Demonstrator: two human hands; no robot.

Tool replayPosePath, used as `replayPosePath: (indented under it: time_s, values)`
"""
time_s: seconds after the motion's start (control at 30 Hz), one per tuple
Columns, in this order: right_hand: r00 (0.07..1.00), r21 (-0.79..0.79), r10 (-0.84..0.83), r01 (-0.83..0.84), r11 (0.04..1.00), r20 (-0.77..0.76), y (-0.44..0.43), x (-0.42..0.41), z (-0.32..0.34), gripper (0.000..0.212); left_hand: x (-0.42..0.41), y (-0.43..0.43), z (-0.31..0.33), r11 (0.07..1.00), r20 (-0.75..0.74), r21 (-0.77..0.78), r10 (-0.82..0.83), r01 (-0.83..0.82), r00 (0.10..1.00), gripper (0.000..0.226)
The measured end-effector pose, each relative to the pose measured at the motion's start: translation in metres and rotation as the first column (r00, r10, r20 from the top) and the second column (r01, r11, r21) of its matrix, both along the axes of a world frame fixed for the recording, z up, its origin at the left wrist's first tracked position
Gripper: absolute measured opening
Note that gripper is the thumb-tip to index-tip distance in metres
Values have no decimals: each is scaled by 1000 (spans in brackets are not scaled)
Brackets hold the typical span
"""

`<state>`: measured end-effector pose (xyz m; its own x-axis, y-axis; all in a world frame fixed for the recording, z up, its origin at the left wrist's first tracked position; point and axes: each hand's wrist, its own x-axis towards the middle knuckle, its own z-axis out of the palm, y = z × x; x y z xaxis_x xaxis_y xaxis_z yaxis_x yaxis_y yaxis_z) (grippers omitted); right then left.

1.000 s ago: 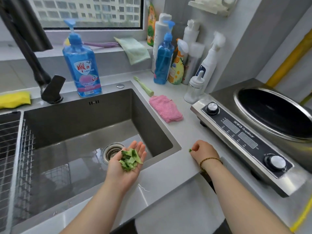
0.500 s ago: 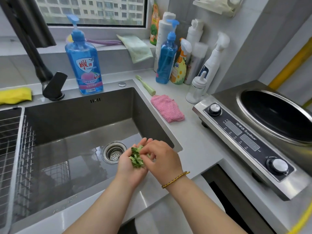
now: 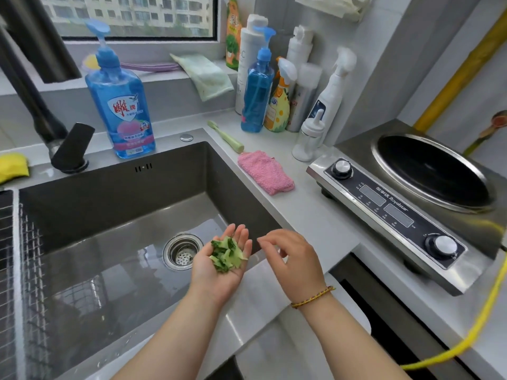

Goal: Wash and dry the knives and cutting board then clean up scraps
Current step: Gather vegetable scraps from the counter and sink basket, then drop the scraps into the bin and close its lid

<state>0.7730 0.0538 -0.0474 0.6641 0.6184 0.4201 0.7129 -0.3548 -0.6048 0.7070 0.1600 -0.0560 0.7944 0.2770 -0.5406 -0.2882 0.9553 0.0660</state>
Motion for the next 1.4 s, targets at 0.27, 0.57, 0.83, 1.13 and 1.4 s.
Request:
replayPosePath:
  time_s: [0.27, 0.57, 0.83, 1.13, 1.4]
  values:
    - [886, -196, -333, 281, 939, -324, -70, -10, -30, 16, -6, -10, -6, 995, -12, 1, -103, 103, 995, 37]
    - [749, -216, -347, 271, 938, -565, -145, -13, -48, 12, -20, -70, 3, 998, 20, 17, 57, -58, 998, 36]
    - [700, -503, -368, 15, 864, -611, -206, 3, -68, 36, -39, -155, 1, 945, 27, 47, 322, -323, 946, 37]
    - [331, -348, -268, -212, 913, -905, -207, -30, -114, 27, -85, -184, -6, 871, -19, 103, 484, -480, 875, 36]
    - [437, -201, -82, -233, 951, -896, -211, -24, -66, 29, -115, -193, -10, 812, -5, 123, 575, -570, 818, 43]
